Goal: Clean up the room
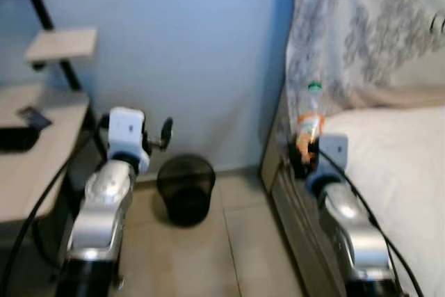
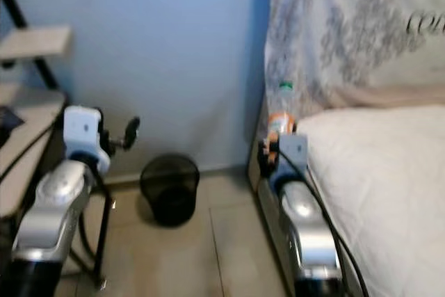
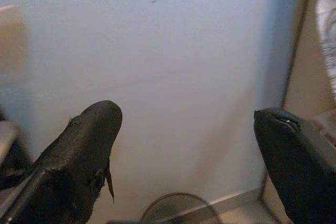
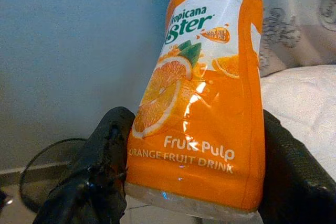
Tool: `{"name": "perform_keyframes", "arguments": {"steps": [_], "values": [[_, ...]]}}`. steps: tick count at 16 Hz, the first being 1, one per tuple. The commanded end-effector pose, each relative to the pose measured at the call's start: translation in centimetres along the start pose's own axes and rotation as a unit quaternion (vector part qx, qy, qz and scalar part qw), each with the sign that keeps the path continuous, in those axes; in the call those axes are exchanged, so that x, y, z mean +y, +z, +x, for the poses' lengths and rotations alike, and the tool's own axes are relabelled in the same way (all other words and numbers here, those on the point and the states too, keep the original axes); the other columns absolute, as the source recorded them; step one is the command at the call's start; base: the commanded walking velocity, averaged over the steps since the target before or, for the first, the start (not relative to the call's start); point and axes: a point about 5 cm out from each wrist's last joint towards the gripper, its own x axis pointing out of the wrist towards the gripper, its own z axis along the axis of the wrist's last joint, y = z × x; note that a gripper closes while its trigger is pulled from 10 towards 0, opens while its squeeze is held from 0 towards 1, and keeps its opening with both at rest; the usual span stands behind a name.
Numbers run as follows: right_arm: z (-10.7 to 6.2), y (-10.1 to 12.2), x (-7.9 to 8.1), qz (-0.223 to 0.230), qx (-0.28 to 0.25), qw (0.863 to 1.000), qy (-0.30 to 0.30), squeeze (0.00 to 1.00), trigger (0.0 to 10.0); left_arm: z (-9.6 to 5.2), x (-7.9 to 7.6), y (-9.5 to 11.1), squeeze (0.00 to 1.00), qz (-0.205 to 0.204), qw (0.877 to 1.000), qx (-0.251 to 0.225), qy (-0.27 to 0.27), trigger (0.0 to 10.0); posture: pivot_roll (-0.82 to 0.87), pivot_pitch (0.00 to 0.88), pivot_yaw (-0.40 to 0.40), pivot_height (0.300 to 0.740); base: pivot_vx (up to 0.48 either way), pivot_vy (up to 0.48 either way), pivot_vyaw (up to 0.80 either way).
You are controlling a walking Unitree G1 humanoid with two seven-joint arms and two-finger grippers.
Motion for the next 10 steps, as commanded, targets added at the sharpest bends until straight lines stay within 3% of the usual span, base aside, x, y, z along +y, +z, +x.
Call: {"name": "perform_keyframes", "arguments": {"steps": [1,3,5,7,10], "values": [[0.03,0.26,-0.91,-0.002,-0.007,1.000,-0.017,0.00,10.0,0.20,-0.78,0.25,0.00,0.000,1.000,-0.005,-0.014,10.0,0.04,0.000,-0.008,0.740,0.371,0.000,0.00],[0.05,0.17,-0.94,-0.007,-0.005,1.000,-0.017,0.00,10.0,0.21,-0.78,0.25,0.00,0.003,1.000,-0.005,-0.015,10.0,0.04,0.000,-0.008,0.740,0.368,0.000,0.00],[0.14,0.08,-0.94,-0.029,-0.001,0.999,-0.014,0.00,10.0,0.25,-0.84,0.17,0.00,0.004,1.000,-0.003,-0.018,10.0,0.04,0.000,-0.008,0.740,0.366,0.000,0.80],[0.13,-0.01,-0.95,-0.022,0.000,1.000,-0.017,0.00,10.0,0.24,-0.90,0.08,0.00,0.003,1.000,-0.002,-0.019,10.0,0.04,0.000,-0.008,0.740,0.364,0.000,0.80],[0.12,-0.34,-1.03,-0.025,0.007,1.000,-0.017,0.00,10.0,0.14,-1.03,-0.24,0.00,0.006,1.000,0.002,-0.023,10.0,0.04,0.000,-0.011,0.740,0.364,0.000,0.16]]}}
